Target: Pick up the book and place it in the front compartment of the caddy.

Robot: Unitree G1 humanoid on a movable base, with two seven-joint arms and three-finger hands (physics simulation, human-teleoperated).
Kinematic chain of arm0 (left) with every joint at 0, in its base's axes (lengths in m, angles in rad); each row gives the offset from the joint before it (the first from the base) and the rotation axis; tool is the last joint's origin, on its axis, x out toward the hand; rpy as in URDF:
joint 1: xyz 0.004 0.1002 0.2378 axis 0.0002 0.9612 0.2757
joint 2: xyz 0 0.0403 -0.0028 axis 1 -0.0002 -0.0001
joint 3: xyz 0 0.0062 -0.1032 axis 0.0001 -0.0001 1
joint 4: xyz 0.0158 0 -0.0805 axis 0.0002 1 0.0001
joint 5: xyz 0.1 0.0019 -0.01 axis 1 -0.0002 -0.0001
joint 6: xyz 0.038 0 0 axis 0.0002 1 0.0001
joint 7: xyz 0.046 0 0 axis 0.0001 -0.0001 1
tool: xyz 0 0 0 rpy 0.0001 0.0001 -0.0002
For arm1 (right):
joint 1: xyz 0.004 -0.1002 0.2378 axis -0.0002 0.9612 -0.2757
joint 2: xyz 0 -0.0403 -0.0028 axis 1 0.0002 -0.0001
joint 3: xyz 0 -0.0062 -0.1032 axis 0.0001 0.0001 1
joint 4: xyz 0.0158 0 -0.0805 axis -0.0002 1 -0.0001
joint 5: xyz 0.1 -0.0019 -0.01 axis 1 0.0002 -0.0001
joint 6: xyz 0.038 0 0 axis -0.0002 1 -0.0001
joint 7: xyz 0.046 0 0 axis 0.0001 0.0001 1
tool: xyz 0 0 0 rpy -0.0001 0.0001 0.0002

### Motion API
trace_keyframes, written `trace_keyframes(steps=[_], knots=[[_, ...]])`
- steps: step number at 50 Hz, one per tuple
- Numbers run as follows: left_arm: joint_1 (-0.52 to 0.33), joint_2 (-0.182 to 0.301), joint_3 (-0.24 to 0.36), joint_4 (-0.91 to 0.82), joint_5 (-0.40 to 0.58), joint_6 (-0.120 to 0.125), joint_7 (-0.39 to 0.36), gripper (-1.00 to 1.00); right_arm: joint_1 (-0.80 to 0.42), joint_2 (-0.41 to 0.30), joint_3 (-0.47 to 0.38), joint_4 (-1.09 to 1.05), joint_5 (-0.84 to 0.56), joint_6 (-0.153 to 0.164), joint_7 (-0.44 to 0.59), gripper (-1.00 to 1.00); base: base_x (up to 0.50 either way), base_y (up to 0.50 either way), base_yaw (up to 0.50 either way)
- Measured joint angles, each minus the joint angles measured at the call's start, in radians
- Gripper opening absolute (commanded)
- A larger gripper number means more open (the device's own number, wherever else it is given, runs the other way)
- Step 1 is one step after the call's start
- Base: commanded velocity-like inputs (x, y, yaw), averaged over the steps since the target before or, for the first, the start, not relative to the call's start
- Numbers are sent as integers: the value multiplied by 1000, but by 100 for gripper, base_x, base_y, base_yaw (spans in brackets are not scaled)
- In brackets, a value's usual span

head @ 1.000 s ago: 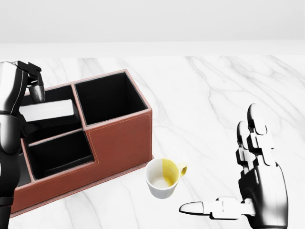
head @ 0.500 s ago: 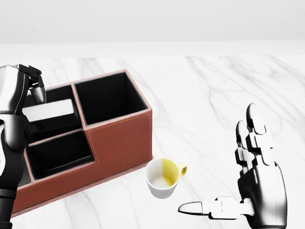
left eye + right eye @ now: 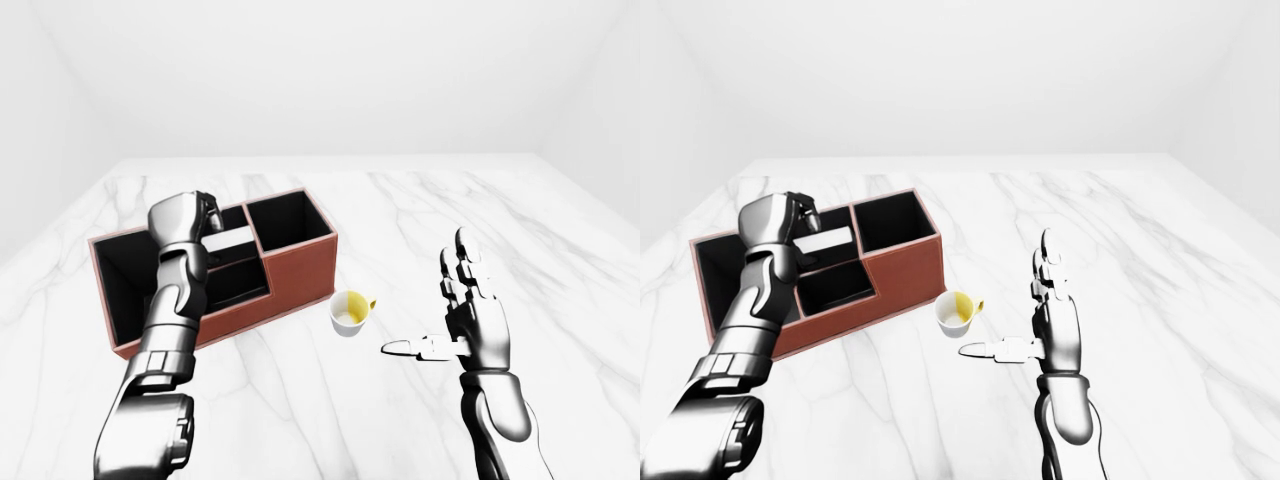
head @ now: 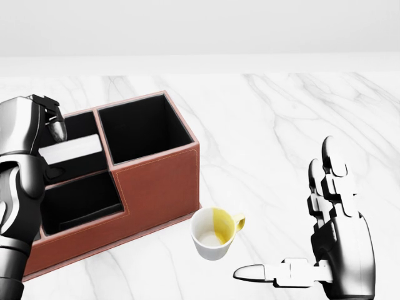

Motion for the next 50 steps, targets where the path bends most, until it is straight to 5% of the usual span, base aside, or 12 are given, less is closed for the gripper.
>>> trace_keyframes(steps=[26,50], knots=[[-70,15,-13,146,-51,0,79,-100,-7,-1,4,16,-2,0,0,100,0,0,0],[-44,13,-17,121,-65,0,122,-100,-13,-3,14,30,-9,0,-4,100,0,0,0]])
